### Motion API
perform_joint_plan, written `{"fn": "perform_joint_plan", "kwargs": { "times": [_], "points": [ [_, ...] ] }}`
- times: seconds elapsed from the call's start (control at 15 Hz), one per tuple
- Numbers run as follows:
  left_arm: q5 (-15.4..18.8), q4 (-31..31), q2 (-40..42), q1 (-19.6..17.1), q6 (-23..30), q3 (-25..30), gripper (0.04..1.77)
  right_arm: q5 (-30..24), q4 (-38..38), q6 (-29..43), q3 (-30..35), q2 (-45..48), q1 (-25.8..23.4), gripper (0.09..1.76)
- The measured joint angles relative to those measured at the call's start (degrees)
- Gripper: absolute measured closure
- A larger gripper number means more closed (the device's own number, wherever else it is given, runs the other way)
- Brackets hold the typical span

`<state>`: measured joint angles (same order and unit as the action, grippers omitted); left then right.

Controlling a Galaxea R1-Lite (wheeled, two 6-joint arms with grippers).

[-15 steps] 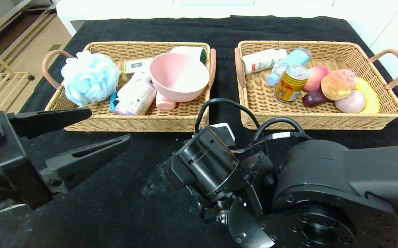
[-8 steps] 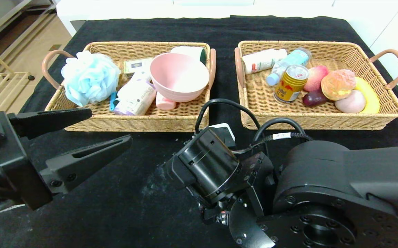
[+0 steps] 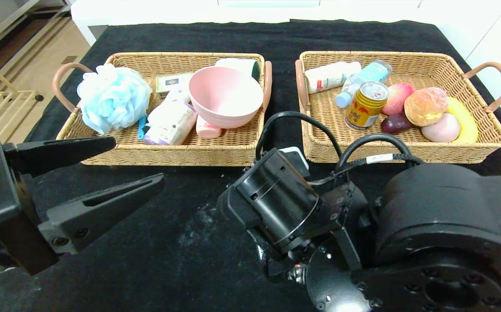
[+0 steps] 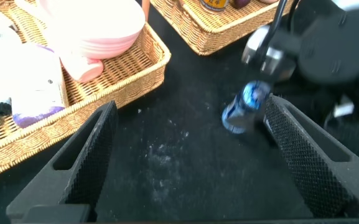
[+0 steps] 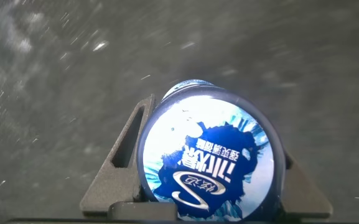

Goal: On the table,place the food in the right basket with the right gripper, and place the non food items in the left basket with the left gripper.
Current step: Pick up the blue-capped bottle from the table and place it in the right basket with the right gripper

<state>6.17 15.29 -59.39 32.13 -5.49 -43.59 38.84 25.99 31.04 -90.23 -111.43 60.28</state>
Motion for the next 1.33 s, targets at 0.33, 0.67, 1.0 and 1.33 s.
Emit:
{"fn": "perform_joint_plan", "kwargs": {
  "times": [0.33, 0.67, 1.0, 1.33],
  "points": [
    [0.0, 0.0, 0.3, 0.1, -0.2, 0.0, 0.09, 0.1, 0.1, -3.8, 1.4, 5.0, -5.2, 0.98],
    [0.0, -0.1, 0.2, 0.4, -0.3, 0.1, 0.09, 0.1, -1.2, -10.8, -1.1, 11.0, -12.8, 0.98],
    [0.0, -0.1, -0.2, 0.5, -0.3, 0.4, 0.09, 0.2, -2.4, -13.1, -1.3, 13.9, -17.9, 0.98],
    [0.0, -0.1, 0.0, 0.8, -0.4, 0.4, 0.09, -0.3, -13.3, -20.5, -1.4, 13.8, -18.3, 0.98]
  ]
}}
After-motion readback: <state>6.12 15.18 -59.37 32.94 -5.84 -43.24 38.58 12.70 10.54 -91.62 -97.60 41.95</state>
